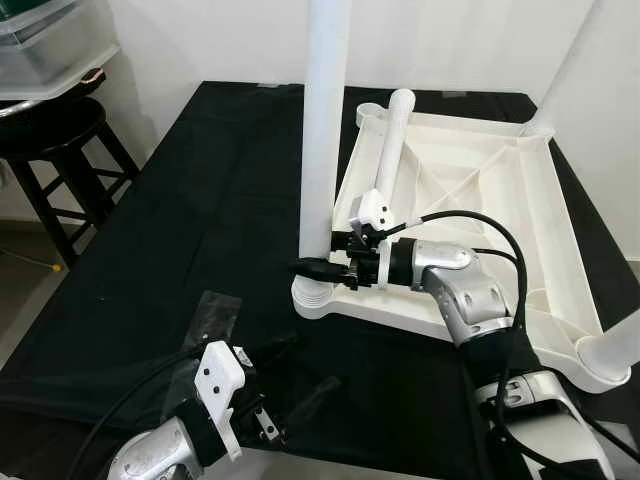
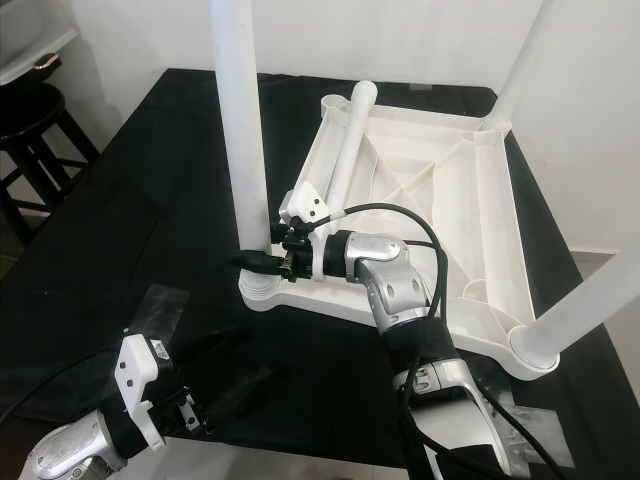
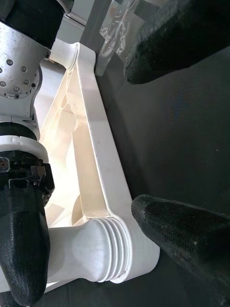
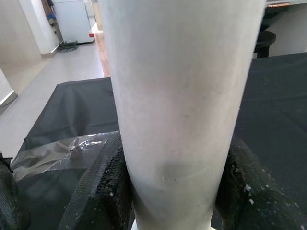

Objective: Building children table

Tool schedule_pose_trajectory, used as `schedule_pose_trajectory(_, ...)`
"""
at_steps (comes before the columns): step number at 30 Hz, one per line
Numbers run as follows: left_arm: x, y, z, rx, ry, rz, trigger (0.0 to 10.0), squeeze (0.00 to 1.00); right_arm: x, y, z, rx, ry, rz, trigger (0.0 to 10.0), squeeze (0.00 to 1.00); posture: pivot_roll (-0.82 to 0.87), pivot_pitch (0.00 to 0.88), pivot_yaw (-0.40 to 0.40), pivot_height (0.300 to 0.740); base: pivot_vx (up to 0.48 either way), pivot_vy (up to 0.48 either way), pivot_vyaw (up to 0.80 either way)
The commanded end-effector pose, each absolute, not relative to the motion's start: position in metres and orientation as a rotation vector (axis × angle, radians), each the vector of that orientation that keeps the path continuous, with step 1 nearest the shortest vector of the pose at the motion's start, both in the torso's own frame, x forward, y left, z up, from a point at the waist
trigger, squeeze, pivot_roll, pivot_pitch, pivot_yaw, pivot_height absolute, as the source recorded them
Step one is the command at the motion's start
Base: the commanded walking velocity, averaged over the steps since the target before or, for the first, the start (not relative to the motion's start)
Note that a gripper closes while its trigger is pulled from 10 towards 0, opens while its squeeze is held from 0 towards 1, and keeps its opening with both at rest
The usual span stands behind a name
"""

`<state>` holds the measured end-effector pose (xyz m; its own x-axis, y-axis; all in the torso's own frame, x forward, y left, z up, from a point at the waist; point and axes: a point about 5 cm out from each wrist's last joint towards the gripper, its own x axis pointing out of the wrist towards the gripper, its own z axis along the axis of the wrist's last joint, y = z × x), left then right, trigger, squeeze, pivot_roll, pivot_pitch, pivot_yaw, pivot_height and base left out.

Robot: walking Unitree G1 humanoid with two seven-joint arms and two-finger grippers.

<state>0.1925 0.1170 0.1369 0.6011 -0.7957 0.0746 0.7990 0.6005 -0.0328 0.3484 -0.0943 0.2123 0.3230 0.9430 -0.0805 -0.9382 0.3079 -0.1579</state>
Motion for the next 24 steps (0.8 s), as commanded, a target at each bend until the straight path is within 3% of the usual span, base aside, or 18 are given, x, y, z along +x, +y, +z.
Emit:
schedule_pose_trajectory(1,0.191,0.117,0.132,-0.064,-0.036,-0.920,10.0,0.00,0.347,-0.094,0.213,-0.173,-0.047,1.241,0.0,0.00,-0.01,0.168,-0.021,0.740,0.000,0.000,0.00)
schedule_pose_trajectory(4,0.191,0.117,0.132,-0.064,-0.035,-0.919,10.0,0.00,0.346,-0.095,0.211,-0.172,-0.052,1.228,0.0,0.00,-0.01,0.168,-0.021,0.740,0.000,0.000,0.00)
schedule_pose_trajectory(5,0.191,0.118,0.132,-0.066,-0.035,-0.919,10.0,0.00,0.319,-0.074,0.170,-0.240,0.050,1.021,0.0,0.00,-0.03,0.174,-0.024,0.740,0.000,0.000,0.00)
schedule_pose_trajectory(7,0.192,0.120,0.131,-0.069,-0.032,-0.917,10.0,0.00,0.292,-0.067,0.162,-0.274,0.030,0.664,0.0,0.00,-0.06,0.166,-0.006,0.740,0.000,0.000,0.00)
schedule_pose_trajectory(8,0.192,0.121,0.130,-0.069,-0.031,-0.917,10.0,0.00,0.287,-0.068,0.163,-0.274,0.018,0.581,0.0,0.00,-0.06,0.166,-0.006,0.740,0.000,0.000,0.00)
schedule_pose_trajectory(15,0.194,0.120,0.131,-0.074,-0.030,-0.923,10.0,0.00,0.297,-0.075,0.157,-0.193,0.075,0.569,0.0,0.00,-0.05,0.168,0.002,0.740,0.000,0.000,0.00)
schedule_pose_trajectory(16,0.195,0.120,0.131,-0.075,-0.032,-0.919,10.0,0.00,0.300,-0.076,0.155,-0.178,0.089,0.571,1.3,0.00,-0.05,0.169,0.000,0.740,0.000,0.000,0.00)
schedule_pose_trajectory(17,0.195,0.120,0.131,-0.074,-0.033,-0.915,10.0,0.00,0.302,-0.077,0.155,-0.163,0.094,0.572,8.2,0.00,-0.05,0.169,0.000,0.740,0.000,0.000,0.00)
schedule_pose_trajectory(18,0.195,0.120,0.131,-0.074,-0.033,-0.915,10.0,0.00,0.302,-0.077,0.155,-0.163,0.094,0.572,8.2,0.00,-0.05,0.169,0.000,0.740,0.000,0.000,0.00)
schedule_pose_trajectory(19,0.195,0.120,0.131,-0.074,-0.035,-0.912,10.0,0.00,0.305,-0.078,0.157,-0.145,0.083,0.601,10.0,0.00,-0.05,0.172,-0.002,0.740,0.000,0.000,0.00)
schedule_pose_trajectory(20,0.196,0.120,0.131,-0.073,-0.035,-0.911,10.0,0.00,0.306,-0.077,0.161,-0.108,0.067,0.697,10.0,1.00,-0.05,0.172,-0.001,0.740,0.000,0.000,0.00)
schedule_pose_trajectory(23,0.196,0.120,0.131,-0.072,-0.035,-0.911,10.0,0.00,0.307,-0.076,0.165,-0.083,0.052,0.765,10.0,1.00,-0.05,0.172,-0.001,0.740,0.000,0.000,0.00)
schedule_pose_trajectory(24,0.196,0.120,0.131,-0.073,-0.034,-0.913,10.0,0.00,0.302,-0.076,0.183,-0.104,-0.014,0.947,10.0,1.00,-0.05,0.171,0.002,0.740,0.000,0.000,0.00)
